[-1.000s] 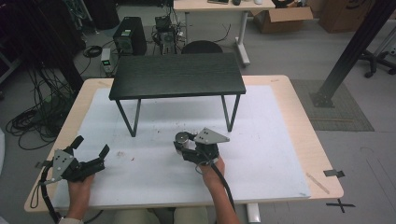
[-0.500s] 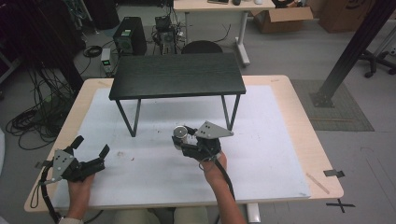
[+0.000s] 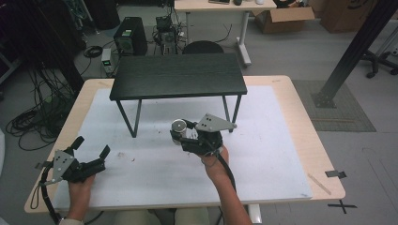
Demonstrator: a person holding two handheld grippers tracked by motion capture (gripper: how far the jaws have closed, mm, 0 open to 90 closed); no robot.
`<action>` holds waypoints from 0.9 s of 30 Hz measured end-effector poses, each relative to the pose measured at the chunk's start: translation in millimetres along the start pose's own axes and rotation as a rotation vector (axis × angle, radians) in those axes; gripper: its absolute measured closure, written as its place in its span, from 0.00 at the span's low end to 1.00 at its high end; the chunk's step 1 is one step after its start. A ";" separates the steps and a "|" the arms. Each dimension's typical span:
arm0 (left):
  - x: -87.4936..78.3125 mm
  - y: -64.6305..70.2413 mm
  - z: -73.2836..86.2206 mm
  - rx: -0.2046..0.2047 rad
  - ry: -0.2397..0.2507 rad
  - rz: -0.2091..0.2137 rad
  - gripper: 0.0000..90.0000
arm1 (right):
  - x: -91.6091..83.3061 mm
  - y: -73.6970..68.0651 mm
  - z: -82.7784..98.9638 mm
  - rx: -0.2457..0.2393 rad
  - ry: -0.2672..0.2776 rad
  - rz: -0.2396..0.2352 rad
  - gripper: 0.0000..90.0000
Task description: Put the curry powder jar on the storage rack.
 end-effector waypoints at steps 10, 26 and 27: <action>-0.1 -0.1 0.0 0.000 0.000 0.000 0.00 | -4.2 -2.5 -26.8 -0.012 0.016 -0.025 0.54; -0.2 -0.1 -0.1 -0.001 0.002 0.000 0.00 | -2.3 -2.6 -68.7 -0.044 0.034 -0.062 0.54; -0.2 -0.1 -0.1 -0.001 0.002 0.000 0.00 | -2.3 -2.6 -70.8 -0.046 0.035 -0.064 0.54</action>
Point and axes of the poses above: each handheld gripper's, and its own axes: x roughly forward along the jaws, z roughly out of its underside, y roughly to its right, the point moved 10 cm from there along x, roughly forward along the jaws, and after that the axes turned 10 degrees about z, right-handed, at the moved point
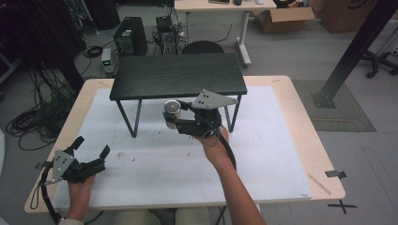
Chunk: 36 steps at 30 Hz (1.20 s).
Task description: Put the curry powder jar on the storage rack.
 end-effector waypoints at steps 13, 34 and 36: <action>0.0 0.0 -0.1 -0.001 0.000 0.000 0.00 | 5.0 6.2 -35.8 -0.019 0.017 -0.016 0.54; -0.1 0.0 -0.1 -0.002 0.002 0.000 0.00 | 35.7 40.3 -78.3 0.005 0.025 0.030 0.54; -0.1 0.0 -0.1 -0.002 0.002 0.001 0.00 | 40.5 46.3 -80.1 0.008 0.021 0.047 0.54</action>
Point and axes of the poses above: each handheld gripper's, and its own axes: x roughly forward along the jaws, z roughly out of its underside, y roughly to its right, the point moved 10 cm from there along x, roughly forward along the jaws, and after that the axes turned 10 degrees about z, right-handed, at the moved point
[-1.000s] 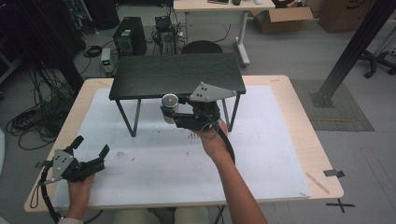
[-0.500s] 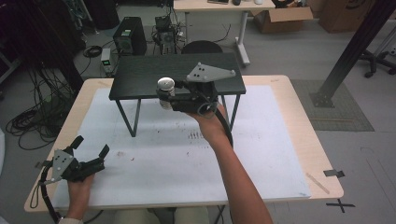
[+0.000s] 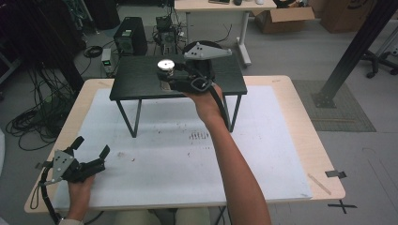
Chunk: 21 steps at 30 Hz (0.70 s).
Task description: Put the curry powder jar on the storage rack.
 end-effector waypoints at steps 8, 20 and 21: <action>-0.1 -0.1 -0.1 0.000 0.000 0.000 0.00 | 21.8 21.1 -2.3 0.022 -0.025 0.055 0.54; 0.1 0.0 -0.1 -0.003 0.002 0.001 0.00 | 50.6 49.6 8.8 0.059 -0.083 0.155 0.54; 0.0 -0.1 -0.2 -0.003 0.002 0.000 0.00 | 52.5 50.7 10.2 0.058 -0.092 0.162 0.54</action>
Point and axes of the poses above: each handheld gripper's, and its own axes: x roughly forward along the jaws, z roughly out of its underside, y roughly to its right, the point moved 10 cm from there along x, roughly forward along the jaws, and after that the axes turned 10 degrees about z, right-handed, at the moved point
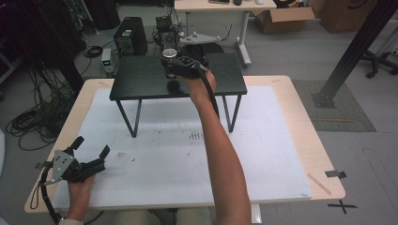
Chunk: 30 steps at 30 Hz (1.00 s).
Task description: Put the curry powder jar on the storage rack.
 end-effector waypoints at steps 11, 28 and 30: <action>0.1 0.1 0.1 0.000 -0.001 0.000 0.00 | 15.2 8.0 10.8 0.023 -0.052 0.048 0.54; 0.1 0.1 0.2 0.001 -0.002 0.001 0.00 | 15.6 9.2 11.1 0.053 -0.044 0.040 0.44; 0.1 0.1 0.2 0.001 -0.002 0.001 0.00 | 14.0 8.7 10.0 0.050 -0.040 0.035 0.44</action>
Point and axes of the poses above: each handheld gripper's, and its own axes: x roughly forward along the jaws, z roughly out of its underside, y roughly to its right, the point moved 10 cm from there along x, roughly forward along the jaws, and after that the axes turned 10 degrees about z, right-handed, at the moved point
